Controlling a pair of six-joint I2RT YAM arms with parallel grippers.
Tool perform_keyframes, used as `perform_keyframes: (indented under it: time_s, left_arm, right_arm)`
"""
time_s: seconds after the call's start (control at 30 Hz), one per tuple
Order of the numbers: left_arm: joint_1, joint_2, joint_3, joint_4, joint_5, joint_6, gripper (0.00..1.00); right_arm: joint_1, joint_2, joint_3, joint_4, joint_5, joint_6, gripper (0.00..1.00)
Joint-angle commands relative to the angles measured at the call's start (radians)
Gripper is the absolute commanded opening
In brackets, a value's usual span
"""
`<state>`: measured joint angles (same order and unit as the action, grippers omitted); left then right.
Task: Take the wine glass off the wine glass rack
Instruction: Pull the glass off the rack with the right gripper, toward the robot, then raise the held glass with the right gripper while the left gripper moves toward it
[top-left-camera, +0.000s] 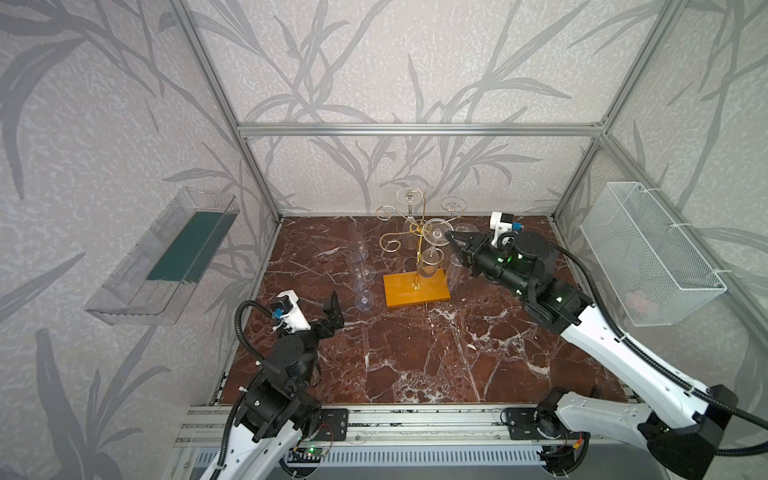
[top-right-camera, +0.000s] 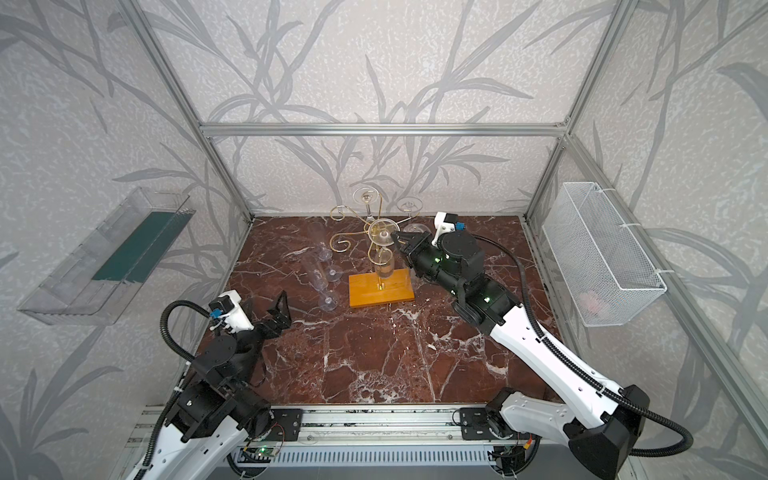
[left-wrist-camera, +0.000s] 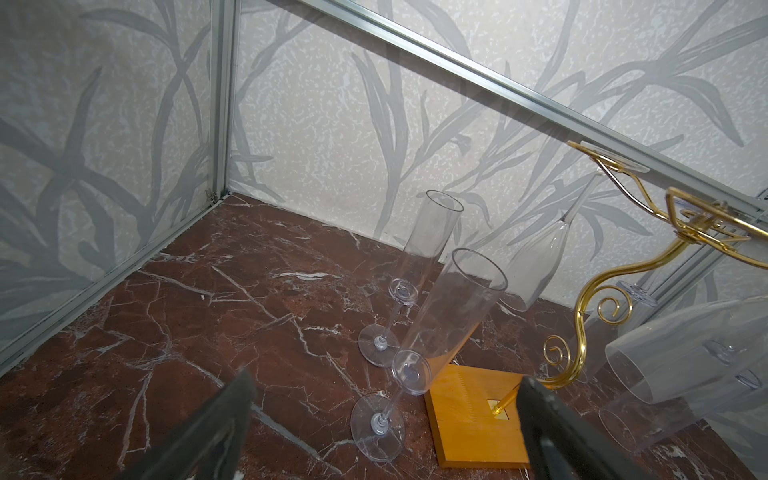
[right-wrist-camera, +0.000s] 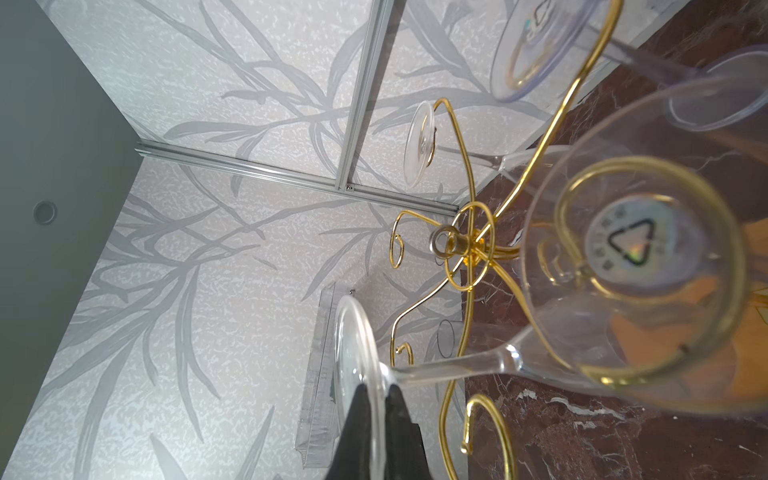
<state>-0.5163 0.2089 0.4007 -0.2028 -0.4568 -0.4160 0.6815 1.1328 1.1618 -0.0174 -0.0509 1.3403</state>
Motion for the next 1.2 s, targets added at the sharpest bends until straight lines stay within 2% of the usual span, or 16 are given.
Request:
perform_keyframes:
  time_s: [0.0,0.2,0.47,0.7,0.8,0.93,1.03,1.17]
  left_arm:
    - [0.002,-0.010,-0.010,-0.002,-0.032,-0.015,0.99]
    - [0.002,-0.009,-0.011,0.003,-0.034,-0.015,0.99]
    - [0.002,-0.008,0.000,0.027,-0.035,-0.007,0.99]
    - [0.002,0.018,0.062,0.023,-0.019,-0.014,0.99]
    - [0.002,0.063,0.128,-0.029,-0.008,-0.026,0.99]
    - [0.002,0.149,0.247,-0.102,0.052,-0.045,0.99]
    - [0.002,0.203,0.324,-0.119,0.107,-0.055,0.99]
    - [0.002,0.275,0.422,-0.124,0.213,-0.054,0.98]
  right_arm:
    - [-0.001,-0.054,-0.016,-0.002,0.047,-0.005,0.00]
    - [-0.003,-0.109,-0.063,-0.052,0.047,-0.005,0.00]
    - [-0.002,-0.192,-0.108,-0.188,-0.068,-0.014,0.00]
    - [-0.002,-0.345,-0.148,-0.403,-0.015,-0.108,0.00]
    - [-0.003,-0.391,-0.147,-0.509,0.025,-0.209,0.00]
    - [-0.003,-0.441,-0.145,-0.551,0.109,-0.408,0.00]
    - [-0.003,-0.461,-0.136,-0.550,0.175,-0.609,0.00]
    - [-0.003,-0.481,-0.142,-0.445,0.170,-0.920,0.00]
